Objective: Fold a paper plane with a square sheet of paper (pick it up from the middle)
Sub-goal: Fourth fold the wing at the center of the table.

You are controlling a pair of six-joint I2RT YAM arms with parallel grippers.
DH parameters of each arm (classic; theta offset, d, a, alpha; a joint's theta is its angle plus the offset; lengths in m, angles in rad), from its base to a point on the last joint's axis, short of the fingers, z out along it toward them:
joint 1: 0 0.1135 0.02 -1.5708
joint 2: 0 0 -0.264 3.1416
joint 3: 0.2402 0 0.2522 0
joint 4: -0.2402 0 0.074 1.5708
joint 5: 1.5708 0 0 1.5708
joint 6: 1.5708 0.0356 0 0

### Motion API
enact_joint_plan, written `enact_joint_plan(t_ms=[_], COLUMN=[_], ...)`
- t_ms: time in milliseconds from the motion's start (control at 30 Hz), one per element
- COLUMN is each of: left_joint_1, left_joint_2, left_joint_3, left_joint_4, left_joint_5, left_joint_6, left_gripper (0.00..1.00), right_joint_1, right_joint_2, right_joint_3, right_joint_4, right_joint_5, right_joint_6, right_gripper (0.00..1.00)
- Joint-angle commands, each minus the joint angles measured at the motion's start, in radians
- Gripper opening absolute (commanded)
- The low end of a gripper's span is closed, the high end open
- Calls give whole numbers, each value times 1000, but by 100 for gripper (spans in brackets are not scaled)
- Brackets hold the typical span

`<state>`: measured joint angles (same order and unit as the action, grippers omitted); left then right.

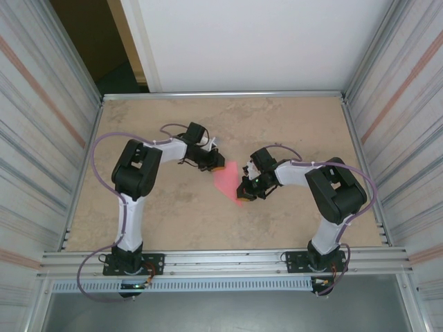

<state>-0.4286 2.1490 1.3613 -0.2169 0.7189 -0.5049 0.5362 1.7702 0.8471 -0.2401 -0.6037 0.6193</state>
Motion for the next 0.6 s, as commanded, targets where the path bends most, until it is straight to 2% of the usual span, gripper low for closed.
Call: enact_joint_plan(t_ms=[0,200,367,433,567], left_joint_1=[80,109,124,125,125], left_joint_2=[42,72,16,-40,-186], left_joint_3=[-20,37,108,107,25], left_joint_4=[77,92,51,47,44], left_joint_5=[-120,-115,-110,-107,-150], left_joint_6=[-16,-30,-27,-39,-66], left_gripper=[15,15,15,16,21], right_joint_1=[-4,-1,13,12,-21], right_joint_2=[64,44,-35,-79,-180], right_joint_3=[-75,-68,-5,35,45], right_joint_4=[-148,-100,-23,10,99], right_joint_5=[170,138,87,78,100], right_joint_6=[15,39,63,79,110], right_gripper=[0,0,1,8,32])
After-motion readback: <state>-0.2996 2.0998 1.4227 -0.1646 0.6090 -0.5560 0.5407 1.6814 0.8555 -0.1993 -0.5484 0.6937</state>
